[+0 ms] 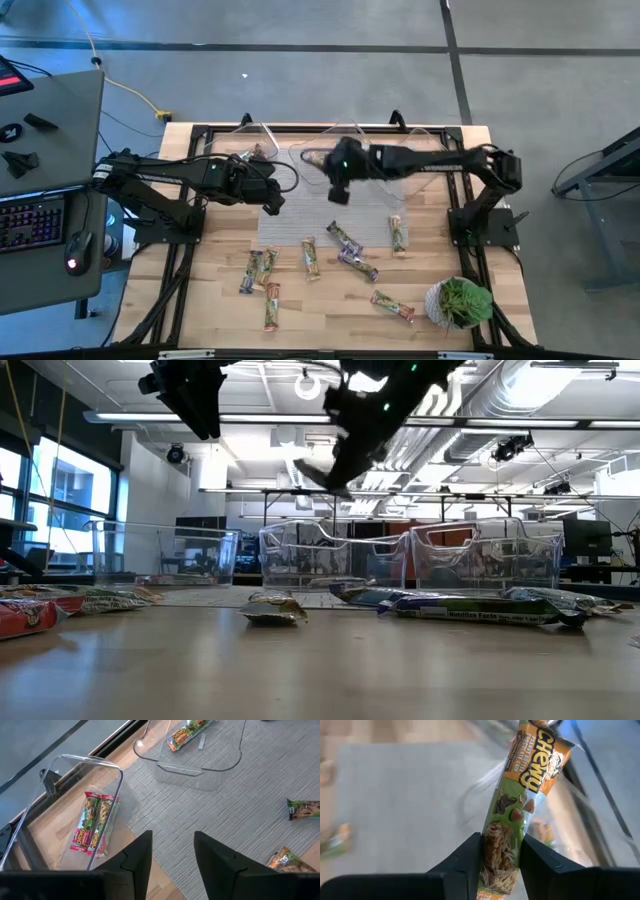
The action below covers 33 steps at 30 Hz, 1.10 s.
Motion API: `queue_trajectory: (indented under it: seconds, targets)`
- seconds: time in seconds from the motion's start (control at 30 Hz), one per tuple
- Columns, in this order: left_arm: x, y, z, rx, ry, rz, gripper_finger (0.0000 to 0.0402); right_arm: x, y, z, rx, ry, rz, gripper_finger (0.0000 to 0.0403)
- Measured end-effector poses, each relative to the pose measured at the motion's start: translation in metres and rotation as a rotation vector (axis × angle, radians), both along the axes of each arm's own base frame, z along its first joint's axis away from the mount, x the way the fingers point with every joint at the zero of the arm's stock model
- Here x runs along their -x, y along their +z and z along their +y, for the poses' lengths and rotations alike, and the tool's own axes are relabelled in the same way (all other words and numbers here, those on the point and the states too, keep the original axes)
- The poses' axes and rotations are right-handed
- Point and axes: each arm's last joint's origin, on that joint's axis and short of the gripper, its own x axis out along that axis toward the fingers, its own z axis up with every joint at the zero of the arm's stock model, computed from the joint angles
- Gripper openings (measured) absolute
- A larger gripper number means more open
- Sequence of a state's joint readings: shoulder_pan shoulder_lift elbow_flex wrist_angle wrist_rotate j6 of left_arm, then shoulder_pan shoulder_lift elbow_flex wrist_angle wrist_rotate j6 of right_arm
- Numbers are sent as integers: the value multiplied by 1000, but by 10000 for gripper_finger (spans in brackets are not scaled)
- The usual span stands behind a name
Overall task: Pick and place Granola Bars by type
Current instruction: Put the yellow granola bar into the middle transparent bin
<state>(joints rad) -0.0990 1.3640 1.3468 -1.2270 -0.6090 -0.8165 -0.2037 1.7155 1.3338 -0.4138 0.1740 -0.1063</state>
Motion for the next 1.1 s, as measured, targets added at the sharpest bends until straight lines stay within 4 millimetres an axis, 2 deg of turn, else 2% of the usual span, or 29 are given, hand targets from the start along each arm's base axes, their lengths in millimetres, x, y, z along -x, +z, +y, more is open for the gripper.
queue_trajectory:
  seconds: [0.23,0.43,0.53,0.63,0.87,1.1]
  targets:
    - [0,0,0,-1,1,2,140,-1,-30,-60,0,-148,33,102]
    - [0,0,0,-3,1,3,140,-10,-58,-90,-29,-186,-19,103]
    - [0,0,0,-3,1,3,140,-12,-73,-94,-90,-166,-6,103]
    - [0,0,0,-5,-4,6,140,-14,-83,-90,-97,-110,44,103]
    - [0,0,0,-6,-6,7,140,-18,-85,-80,10,-53,107,104]
    - [0,0,0,-2,1,2,140,-16,-86,-81,-5,-46,129,110]
